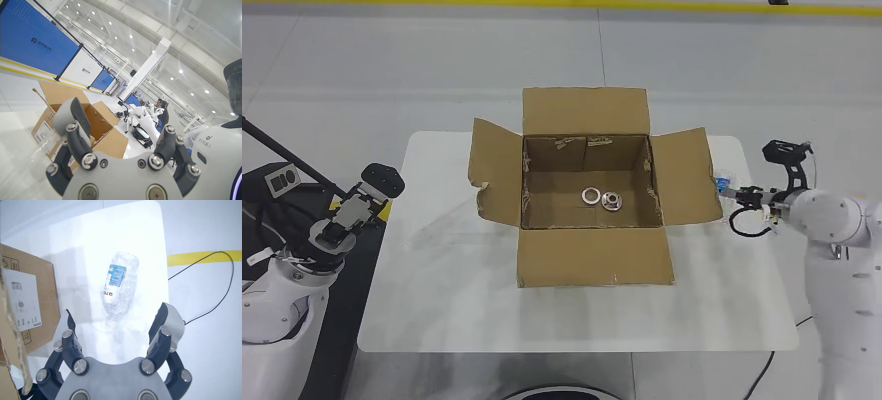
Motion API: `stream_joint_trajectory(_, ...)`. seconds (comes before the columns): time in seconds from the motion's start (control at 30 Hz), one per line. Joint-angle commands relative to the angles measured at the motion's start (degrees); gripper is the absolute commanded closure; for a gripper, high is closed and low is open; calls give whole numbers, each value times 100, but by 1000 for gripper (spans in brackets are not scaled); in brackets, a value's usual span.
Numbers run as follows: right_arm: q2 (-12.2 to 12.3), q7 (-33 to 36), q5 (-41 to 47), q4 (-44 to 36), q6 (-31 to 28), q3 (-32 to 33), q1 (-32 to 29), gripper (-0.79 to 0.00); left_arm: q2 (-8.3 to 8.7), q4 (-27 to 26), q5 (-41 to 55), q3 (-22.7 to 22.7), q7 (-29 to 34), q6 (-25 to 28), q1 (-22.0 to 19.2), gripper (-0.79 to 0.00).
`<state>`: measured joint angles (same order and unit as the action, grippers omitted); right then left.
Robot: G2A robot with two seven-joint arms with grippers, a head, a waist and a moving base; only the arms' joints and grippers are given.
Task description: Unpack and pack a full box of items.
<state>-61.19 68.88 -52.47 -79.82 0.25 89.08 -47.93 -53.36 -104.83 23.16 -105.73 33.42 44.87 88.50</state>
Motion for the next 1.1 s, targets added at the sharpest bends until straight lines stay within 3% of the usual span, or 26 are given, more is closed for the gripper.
stream_joint_trajectory(0.0, -15, -5, 79, 415, -155, -155, 204, -785, 0, 0, 0, 0, 0, 0, 0, -785)
stream_joint_trajectory(0.27, -115, -134, 124, 1689, -420, -847, 936, -785, 0, 0, 0, 0, 0, 0, 0, -785)
stream_joint_trajectory(0.83, -310, -102, -7, 3321, -573, -1772, 1852, -785, 0, 0, 0, 0, 0, 0, 0, -785)
stream_joint_trajectory(0.9, -331, -94, -8, 3483, -597, -1845, 1930, -733, 0, 0, 0, 0, 0, 0, 0, -785)
stream_joint_trajectory(0.93, -344, -120, 63, 3549, -667, -1862, 1962, -671, 0, 0, 0, 0, 0, 0, 0, -785)
stream_joint_trajectory(1.0, -353, -181, 89, 3713, -719, -1893, 2018, -425, 0, 0, 0, 0, 0, 0, 0, -785)
stream_joint_trajectory(1.07, -365, -222, 82, 3820, -716, -1933, 2076, -274, 0, 0, 0, 0, 0, 0, 0, -785)
